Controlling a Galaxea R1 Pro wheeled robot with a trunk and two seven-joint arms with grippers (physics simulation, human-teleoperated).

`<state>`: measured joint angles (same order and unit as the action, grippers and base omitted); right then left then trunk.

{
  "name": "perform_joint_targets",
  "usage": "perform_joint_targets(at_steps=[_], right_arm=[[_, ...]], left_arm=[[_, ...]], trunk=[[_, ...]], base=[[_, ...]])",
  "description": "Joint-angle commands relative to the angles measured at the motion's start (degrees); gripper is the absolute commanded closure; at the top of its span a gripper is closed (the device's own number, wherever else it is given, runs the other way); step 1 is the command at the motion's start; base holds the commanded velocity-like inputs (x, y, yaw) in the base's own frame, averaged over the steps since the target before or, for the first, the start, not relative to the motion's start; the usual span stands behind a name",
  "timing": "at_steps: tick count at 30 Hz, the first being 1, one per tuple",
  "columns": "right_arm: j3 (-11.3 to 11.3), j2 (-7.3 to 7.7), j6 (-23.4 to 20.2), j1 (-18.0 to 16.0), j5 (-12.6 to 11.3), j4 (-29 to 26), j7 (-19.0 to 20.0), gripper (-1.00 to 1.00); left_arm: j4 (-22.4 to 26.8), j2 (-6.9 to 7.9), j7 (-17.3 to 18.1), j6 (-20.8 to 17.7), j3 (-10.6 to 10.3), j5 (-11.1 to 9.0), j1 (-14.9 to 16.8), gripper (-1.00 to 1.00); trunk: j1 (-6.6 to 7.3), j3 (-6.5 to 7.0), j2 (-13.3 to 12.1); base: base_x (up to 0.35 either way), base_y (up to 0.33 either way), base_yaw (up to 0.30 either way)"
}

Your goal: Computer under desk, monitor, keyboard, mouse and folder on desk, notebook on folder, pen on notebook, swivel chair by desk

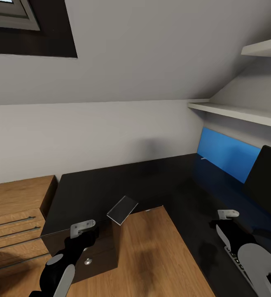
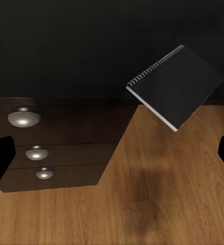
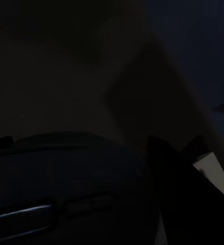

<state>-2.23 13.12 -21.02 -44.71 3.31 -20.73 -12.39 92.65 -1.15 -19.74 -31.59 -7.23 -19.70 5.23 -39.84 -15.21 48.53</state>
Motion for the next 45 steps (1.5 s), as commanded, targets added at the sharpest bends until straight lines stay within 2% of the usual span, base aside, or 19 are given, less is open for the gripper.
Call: perform_joint_targets(at_steps=[1, 16, 34, 35, 45], right_arm=[[-0.23, -0.02, -0.34, -0.02, 0.3, -0.1, 0.01, 1.0], [-0.23, -0.02, -0.34, -0.02, 0.3, -0.05, 0.0, 1.0], [-0.23, -0.02, -0.34, -0.02, 0.3, -0.01, -0.34, 1.0], [-0.23, -0.02, -0.34, -0.02, 0.3, -0.01, -0.35, -1.0], [-0.23, -0.02, -0.3, -0.02, 0.3, -0.09, -0.34, -1.0]], left_arm=[[0.08, 0.01, -0.55, -0.15, -0.06, -0.6, 0.05, -1.0], [0.08, 0.01, -0.56, -0.14, -0.04, -0.59, 0.05, -1.0], [0.08, 0.09, -0.56, -0.14, 0.03, -0.58, 0.05, -1.0], [0.08, 0.09, -0.56, -0.14, 0.03, -0.59, 0.05, -1.0], [0.08, 0.09, -0.56, -0.14, 0.03, -0.6, 0.05, -1.0]], trunk=[[-0.24, -0.27, 0.48], [-3.53, -2.96, 6.5], [-3.53, -2.96, 6.5], [-3.53, -2.96, 6.5], [-3.53, -2.96, 6.5]], base=[[0.0, 0.0, 0.0], [0.0, 0.0, 0.0], [0.0, 0.0, 0.0], [0.0, 0.0, 0.0], [0.0, 0.0, 0.0]])
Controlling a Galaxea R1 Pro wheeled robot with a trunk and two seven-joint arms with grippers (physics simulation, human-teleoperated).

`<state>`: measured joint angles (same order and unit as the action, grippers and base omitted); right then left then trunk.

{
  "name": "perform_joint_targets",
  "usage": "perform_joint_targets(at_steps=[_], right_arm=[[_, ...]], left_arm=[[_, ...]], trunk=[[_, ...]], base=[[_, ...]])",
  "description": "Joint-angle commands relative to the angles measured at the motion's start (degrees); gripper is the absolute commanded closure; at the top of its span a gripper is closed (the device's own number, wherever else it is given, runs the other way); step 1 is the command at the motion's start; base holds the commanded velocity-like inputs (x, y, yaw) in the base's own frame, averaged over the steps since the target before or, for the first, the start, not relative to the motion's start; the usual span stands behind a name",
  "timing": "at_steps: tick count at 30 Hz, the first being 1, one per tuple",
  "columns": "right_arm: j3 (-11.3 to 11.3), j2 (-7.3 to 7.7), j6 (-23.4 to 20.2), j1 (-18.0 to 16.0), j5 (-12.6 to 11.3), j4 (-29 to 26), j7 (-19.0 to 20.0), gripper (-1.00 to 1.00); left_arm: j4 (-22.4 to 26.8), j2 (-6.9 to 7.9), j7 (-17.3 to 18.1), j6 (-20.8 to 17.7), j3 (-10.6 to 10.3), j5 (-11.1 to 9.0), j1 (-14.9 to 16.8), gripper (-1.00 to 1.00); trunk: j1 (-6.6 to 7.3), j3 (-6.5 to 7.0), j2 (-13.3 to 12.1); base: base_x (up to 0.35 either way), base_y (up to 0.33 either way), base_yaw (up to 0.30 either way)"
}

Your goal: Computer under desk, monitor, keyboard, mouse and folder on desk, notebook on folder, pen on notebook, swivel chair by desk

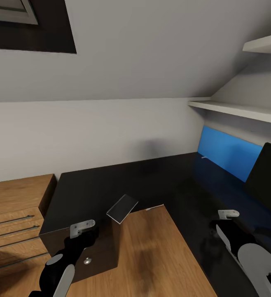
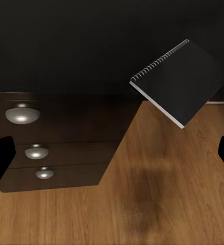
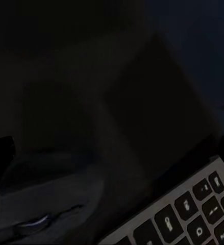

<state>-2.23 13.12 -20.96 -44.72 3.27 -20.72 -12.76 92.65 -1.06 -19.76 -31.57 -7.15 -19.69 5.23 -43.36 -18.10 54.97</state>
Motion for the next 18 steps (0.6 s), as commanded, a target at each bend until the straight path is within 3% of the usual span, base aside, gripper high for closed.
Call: perform_joint_targets(at_steps=[1, 18], right_arm=[[-0.23, -0.03, -0.34, -0.02, 0.34, -0.11, 0.05, -1.0], [-0.5, -0.28, 0.26, -0.02, 0.2, -2.89, 0.08, -1.0]], left_arm=[[0.08, 0.01, -0.54, -0.16, -0.06, -0.59, 0.04, -1.0], [0.08, 0.09, -0.54, -0.36, -0.06, -0.61, 0.04, -1.0]], trunk=[[-0.01, -0.07, 0.05], [-0.01, -0.07, 0.05]], base=[[0.0, 0.0, 0.0], [0.0, 0.0, 0.0]])
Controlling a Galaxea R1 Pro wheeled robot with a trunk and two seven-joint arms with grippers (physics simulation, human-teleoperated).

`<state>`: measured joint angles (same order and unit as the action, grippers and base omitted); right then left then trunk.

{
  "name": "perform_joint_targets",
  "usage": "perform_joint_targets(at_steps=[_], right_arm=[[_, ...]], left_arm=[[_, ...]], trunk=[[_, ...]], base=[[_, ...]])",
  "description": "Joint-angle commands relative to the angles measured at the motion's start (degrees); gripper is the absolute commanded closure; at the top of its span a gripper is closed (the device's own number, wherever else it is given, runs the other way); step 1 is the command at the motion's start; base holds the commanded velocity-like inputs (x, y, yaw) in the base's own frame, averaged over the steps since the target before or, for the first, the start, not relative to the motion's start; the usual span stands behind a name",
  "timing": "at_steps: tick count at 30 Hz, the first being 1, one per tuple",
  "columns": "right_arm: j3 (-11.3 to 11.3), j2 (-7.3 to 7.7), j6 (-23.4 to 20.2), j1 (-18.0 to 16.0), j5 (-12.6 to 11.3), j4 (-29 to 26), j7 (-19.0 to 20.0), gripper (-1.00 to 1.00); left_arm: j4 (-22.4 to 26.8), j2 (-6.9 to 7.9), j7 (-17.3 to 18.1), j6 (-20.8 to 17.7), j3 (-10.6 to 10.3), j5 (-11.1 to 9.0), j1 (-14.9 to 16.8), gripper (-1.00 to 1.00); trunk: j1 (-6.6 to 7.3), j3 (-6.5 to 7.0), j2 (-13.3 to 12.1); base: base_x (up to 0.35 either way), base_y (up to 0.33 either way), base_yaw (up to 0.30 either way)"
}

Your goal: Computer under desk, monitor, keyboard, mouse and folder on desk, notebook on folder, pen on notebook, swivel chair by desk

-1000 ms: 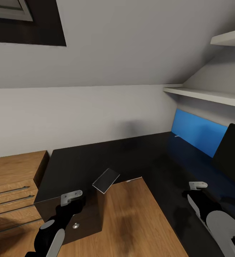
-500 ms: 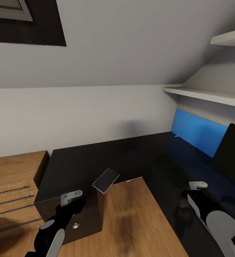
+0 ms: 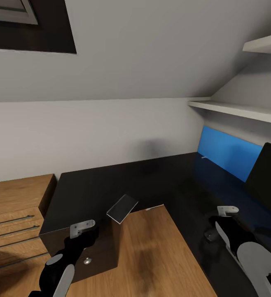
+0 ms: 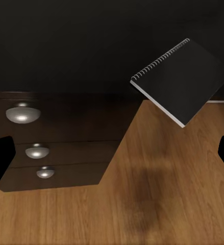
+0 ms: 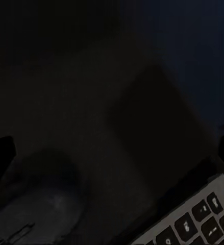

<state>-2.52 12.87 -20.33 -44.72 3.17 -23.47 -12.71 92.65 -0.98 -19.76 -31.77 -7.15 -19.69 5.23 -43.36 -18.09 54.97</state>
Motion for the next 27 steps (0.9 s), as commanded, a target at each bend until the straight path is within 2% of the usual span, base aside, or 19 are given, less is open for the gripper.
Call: perform_joint_targets(at_steps=[1, 4, 6, 7, 10, 11, 12, 15, 17, 18, 19, 23, 27], right_arm=[[-0.28, -0.25, -0.4, 0.02, 0.13, -2.27, 0.03, -1.0], [-0.41, -1.69, -0.55, 0.09, -0.36, -5.99, 0.01, -1.0], [-0.57, -5.16, -0.7, 0.18, -1.41, -9.41, -0.09, -1.0], [-0.59, -5.7, -0.71, 0.19, -1.52, -9.71, -0.1, -1.0], [-0.62, -8.77, -0.75, 0.26, -1.75, -10.57, -0.81, -1.0], [-0.62, -9.36, -0.73, 0.28, -1.77, -10.65, -1.22, -1.0], [-0.61, -10.46, -0.66, 0.3, -1.83, -10.74, -2.29, -1.0], [-0.58, -12.06, -0.52, 0.32, -1.91, -10.83, -4.34, -1.0], [-0.57, -13.69, -0.42, 0.33, -1.95, -10.91, -6.5, -1.0], [-0.56, -14.63, -0.36, 0.36, -1.98, -10.92, -7.76, -1.0], [-0.56, -16.73, -0.27, 0.44, -2.07, -10.89, -9.69, -1.0], [-0.55, -19.22, -0.21, 0.5, -2.05, -10.59, -10.53, -1.0], [-0.49, -19.98, -0.18, 0.57, -2.07, -10.54, -10.73, -1.0]], left_arm=[[0.08, 0.01, -0.54, -0.2, -0.06, -0.61, 0.04, -1.0], [0.08, 0.04, -0.54, -0.26, -0.06, -0.57, 0.04, -1.0], [0.02, 0.08, -0.54, -0.33, -0.12, -0.47, 0.04, -1.0], [0.01, 0.09, -0.54, -0.32, -0.12, -0.47, 0.04, -1.0], [-0.02, 0.11, -0.54, -0.32, -0.09, -0.44, 0.04, -1.0], [-0.04, 0.13, -0.54, -0.32, -0.08, -0.42, 0.04, -1.0], [-0.06, 0.13, -0.54, -0.33, -0.08, -0.4, 0.04, -1.0], [-0.08, 0.14, -0.54, -0.34, -0.07, -0.37, 0.04, -1.0], [-0.12, 0.15, -0.54, -0.35, -0.06, -0.33, 0.04, -1.0], [-0.14, 0.13, -0.54, -0.35, -0.06, -0.3, 0.04, -1.0], [-0.17, 0.15, -0.54, -0.34, -0.07, -0.27, 0.04, -1.0], [-0.29, 0.15, -0.54, -0.31, -0.11, -0.26, 0.04, -1.0], [-0.41, 0.15, -0.54, -0.31, -0.1, -0.26, 0.04, -1.0]], trunk=[[-0.01, -0.08, 0.05], [-0.01, -0.08, 0.05], [-0.01, -0.08, 0.05], [-0.01, -0.08, 0.05], [-0.01, -0.08, 0.05], [-0.01, -0.08, 0.05], [-0.01, -0.08, 0.05], [-0.01, -0.08, 0.05], [-0.01, -0.08, 0.05], [-0.01, -0.08, 0.05], [-0.01, -0.08, 0.05], [-0.01, -0.08, 0.05], [-0.01, -0.08, 0.05]], base=[[0.0, 0.0, 0.0], [0.0, 0.0, 0.0], [0.0, 0.0, 0.0], [0.0, 0.0, 0.0], [0.0, 0.0, 0.035], [0.0, 0.0, 0.115], [0.0, 0.0, 0.172], [0.0, 0.0, 0.209], [0.0, 0.0, 0.246], [0.0, 0.0, 0.26], [0.0, 0.0, 0.272], [0.0, 0.0, 0.275], [0.0, 0.0, 0.277]])
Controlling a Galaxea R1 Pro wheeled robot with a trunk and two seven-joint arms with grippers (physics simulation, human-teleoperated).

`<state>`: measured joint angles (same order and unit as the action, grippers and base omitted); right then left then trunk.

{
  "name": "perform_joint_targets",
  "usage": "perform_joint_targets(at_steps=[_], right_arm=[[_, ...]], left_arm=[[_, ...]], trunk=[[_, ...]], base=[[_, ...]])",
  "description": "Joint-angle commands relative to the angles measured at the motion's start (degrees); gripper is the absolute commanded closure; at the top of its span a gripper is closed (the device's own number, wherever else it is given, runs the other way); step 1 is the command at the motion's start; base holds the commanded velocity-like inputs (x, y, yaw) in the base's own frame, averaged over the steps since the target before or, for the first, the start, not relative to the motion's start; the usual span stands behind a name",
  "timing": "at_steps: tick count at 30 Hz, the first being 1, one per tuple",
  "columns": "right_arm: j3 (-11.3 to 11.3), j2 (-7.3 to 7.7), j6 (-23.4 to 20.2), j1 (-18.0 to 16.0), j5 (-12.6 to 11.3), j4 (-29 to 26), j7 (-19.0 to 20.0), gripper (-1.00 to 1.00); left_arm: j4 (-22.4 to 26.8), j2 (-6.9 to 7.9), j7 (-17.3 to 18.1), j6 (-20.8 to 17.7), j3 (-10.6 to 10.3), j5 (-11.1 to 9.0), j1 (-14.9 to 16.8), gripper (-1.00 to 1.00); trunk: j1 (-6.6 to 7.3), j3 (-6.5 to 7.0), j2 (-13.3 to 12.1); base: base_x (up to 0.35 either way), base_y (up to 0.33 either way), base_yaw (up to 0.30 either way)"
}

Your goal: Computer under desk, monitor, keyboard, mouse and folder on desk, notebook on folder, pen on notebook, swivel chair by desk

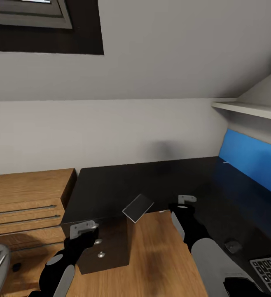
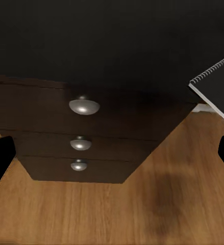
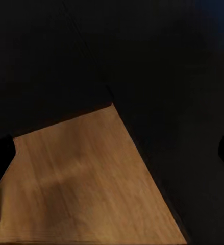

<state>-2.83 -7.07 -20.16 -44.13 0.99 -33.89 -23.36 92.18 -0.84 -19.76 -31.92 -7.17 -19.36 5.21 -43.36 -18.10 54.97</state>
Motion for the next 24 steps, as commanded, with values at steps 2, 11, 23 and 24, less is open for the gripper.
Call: perform_joint_targets(at_steps=[2, 11, 23, 24], right_arm=[[-0.15, -0.24, -0.33, 0.0, 0.08, -0.04, -0.09, -1.0], [0.03, -1.4, -0.32, 0.09, 0.23, 0.1, -0.18, -1.0], [1.87, -2.4, -0.34, 1.65, 0.55, -0.19, 0.03, -1.0], [2.89, -2.35, -0.34, 1.98, 0.6, -0.29, 0.05, -1.0]], left_arm=[[0.03, 0.01, -0.54, -0.16, -0.09, -0.6, 0.06, -1.0], [0.0, 0.07, -0.54, -0.16, 0.12, -0.59, 0.06, -1.0], [0.0, 0.05, -0.54, -0.17, 0.14, -0.74, 0.06, -1.0], [0.01, 0.05, -0.54, -0.14, 0.14, -0.75, 0.06, -1.0]], trunk=[[-0.01, -0.07, 0.05], [-0.01, -0.15, 0.05], [-0.01, -0.42, 0.05], [-0.01, -0.42, 0.05]], base=[[0.0, 0.0, 0.277], [-0.158, 0.115, 0.277], [-0.089, 0.073, 0.156], [-0.004, 0.003, 0.013]])
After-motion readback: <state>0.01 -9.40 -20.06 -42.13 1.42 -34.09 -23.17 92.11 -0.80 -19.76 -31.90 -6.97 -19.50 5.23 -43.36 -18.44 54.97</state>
